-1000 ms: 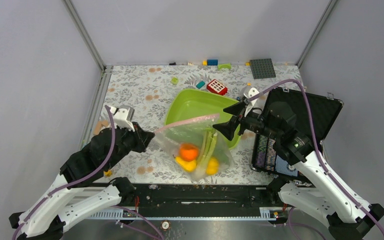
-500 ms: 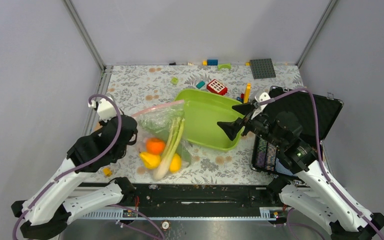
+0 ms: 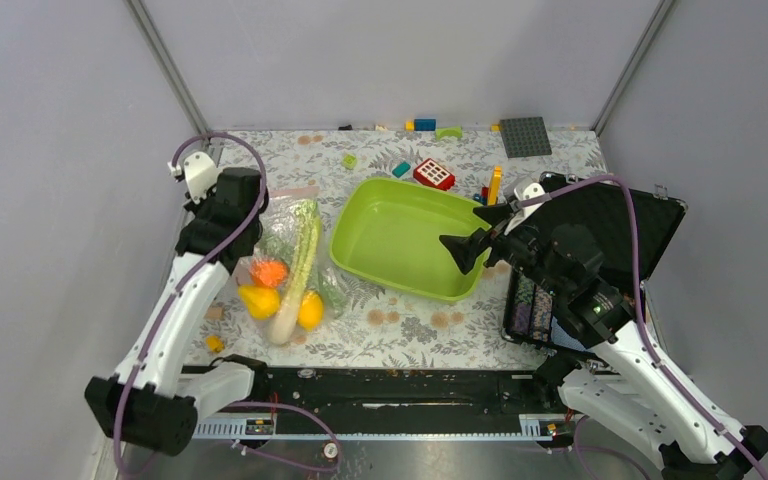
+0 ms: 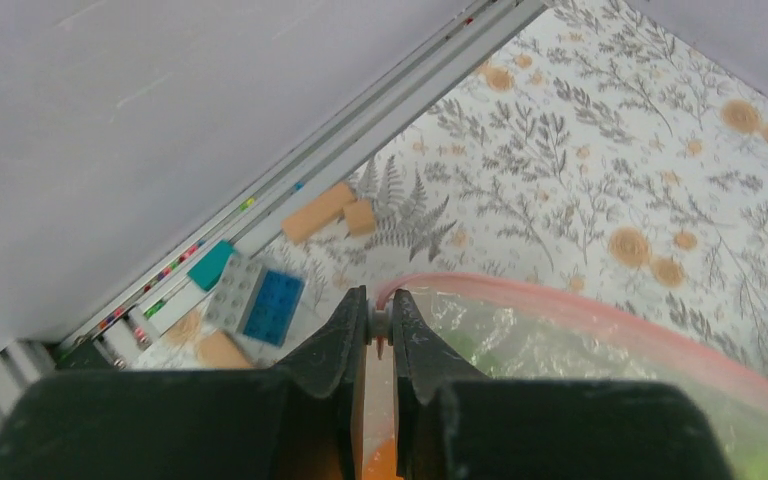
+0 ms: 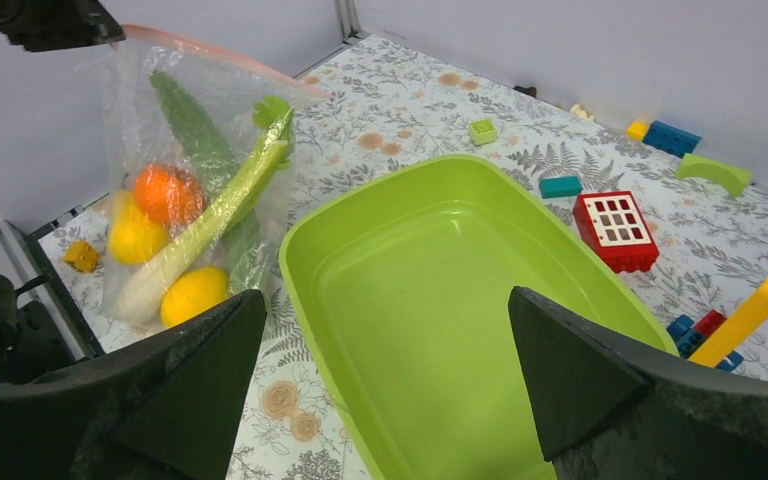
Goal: Place the food in the zip-top bag and seal the zipper
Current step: Place the zipper food storage bag at the center of the board.
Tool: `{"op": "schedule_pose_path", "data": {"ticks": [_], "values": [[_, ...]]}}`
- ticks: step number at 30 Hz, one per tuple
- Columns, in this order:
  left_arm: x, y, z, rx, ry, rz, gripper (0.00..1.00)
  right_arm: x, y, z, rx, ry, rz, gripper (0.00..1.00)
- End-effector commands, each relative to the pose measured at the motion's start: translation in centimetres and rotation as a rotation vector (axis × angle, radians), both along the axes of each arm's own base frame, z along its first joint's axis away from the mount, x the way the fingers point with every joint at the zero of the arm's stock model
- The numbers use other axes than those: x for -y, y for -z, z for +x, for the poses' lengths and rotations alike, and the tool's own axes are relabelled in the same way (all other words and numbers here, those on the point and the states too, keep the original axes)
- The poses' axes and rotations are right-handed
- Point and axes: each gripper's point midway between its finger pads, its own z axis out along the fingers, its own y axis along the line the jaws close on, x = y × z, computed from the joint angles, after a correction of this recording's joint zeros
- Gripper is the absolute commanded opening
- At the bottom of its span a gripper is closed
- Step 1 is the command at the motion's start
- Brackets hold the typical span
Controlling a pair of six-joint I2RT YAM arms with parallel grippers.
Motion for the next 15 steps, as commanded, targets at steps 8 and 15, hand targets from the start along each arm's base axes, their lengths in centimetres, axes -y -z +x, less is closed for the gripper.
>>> {"op": "schedule_pose_path", "data": {"ticks": [8,15], "values": [[-3.7,-3.0,13.1,0.069,0.029,0.043,0.00,2.2,-0.5,1.9,0.059,0.153,-0.012,1.00],[-2.6,0.1,17.2,-0.001,0.099,-0.038,0.09,3.8,-0.2,3.5,-0.027,0.315,0.074,1.00]]}}
